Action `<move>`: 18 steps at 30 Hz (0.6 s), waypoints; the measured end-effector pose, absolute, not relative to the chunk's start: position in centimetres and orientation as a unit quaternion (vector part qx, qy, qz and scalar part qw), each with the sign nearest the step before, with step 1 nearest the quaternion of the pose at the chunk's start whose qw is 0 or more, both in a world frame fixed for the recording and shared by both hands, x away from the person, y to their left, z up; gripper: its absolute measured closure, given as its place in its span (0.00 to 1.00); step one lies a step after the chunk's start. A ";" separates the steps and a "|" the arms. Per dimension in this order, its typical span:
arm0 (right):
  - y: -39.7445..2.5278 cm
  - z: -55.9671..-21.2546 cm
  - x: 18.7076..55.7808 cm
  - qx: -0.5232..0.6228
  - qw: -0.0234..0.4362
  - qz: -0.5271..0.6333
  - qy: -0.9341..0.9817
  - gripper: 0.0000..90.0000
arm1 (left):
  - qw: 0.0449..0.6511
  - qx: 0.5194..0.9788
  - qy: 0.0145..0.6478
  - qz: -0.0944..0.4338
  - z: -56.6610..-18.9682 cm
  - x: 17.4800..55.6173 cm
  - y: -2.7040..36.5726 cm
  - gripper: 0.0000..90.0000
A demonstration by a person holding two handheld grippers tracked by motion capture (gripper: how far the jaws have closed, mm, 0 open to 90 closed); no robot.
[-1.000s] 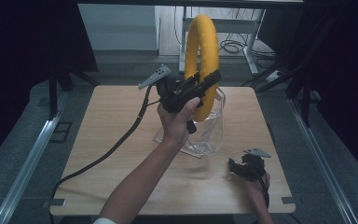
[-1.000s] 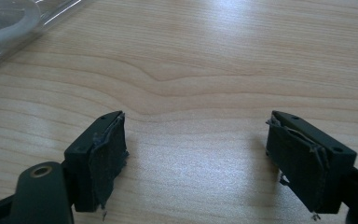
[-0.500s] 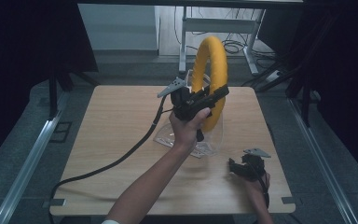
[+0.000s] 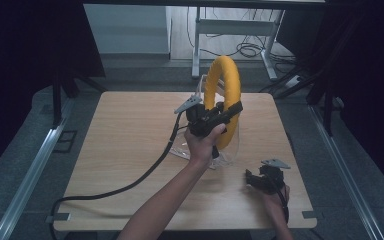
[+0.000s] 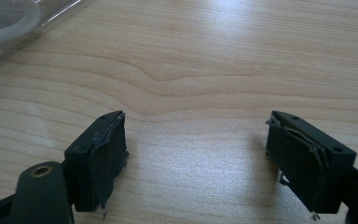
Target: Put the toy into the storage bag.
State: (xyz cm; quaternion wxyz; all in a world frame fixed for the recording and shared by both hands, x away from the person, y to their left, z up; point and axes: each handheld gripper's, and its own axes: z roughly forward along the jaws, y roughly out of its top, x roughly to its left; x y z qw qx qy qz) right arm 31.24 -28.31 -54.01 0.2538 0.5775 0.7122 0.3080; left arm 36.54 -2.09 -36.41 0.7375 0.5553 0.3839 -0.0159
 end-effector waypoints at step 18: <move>-28.3 -54.0 31.2 0.577 0.253 0.307 0.713 0.22 | 0.716 0.555 0.423 -0.013 -41.2 37.2 -1.7 0.56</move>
